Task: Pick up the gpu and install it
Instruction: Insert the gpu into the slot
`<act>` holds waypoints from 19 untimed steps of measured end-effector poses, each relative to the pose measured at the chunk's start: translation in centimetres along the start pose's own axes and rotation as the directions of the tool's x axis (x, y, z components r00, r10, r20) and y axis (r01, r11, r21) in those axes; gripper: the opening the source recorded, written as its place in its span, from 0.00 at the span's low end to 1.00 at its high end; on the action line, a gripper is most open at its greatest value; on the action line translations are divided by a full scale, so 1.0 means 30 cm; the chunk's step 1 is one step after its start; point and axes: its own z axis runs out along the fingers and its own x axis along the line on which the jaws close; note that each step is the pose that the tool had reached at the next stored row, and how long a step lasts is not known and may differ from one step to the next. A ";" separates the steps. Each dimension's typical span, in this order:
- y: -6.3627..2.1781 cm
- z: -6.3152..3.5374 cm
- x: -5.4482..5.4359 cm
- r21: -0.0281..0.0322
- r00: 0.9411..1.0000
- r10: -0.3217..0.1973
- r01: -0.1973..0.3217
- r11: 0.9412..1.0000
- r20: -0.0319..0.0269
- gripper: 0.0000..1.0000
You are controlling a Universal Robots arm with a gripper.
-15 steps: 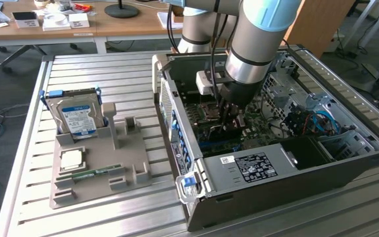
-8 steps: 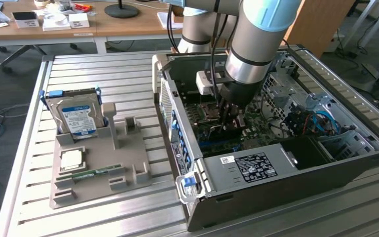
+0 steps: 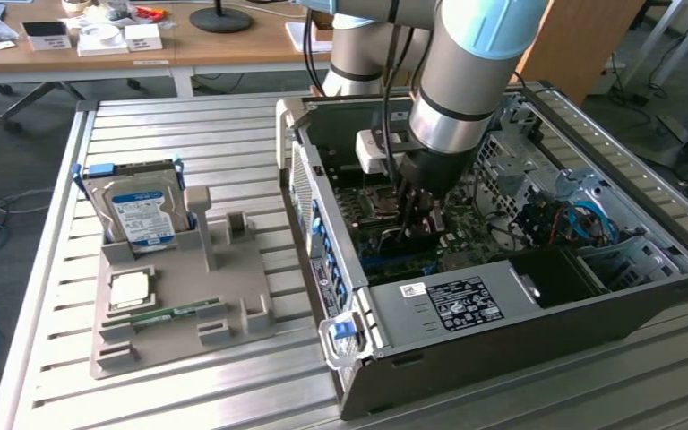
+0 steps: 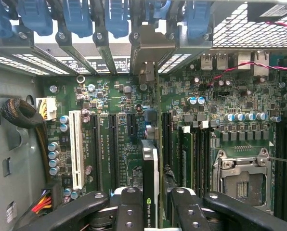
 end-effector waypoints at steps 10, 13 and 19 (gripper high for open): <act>0.005 0.006 0.001 0.000 1.000 0.000 0.000 1.000 0.000 0.27; 0.006 0.009 0.001 0.000 1.000 0.000 0.000 1.000 0.000 0.27; 0.008 0.015 0.002 0.000 1.000 0.000 0.000 1.000 0.001 0.27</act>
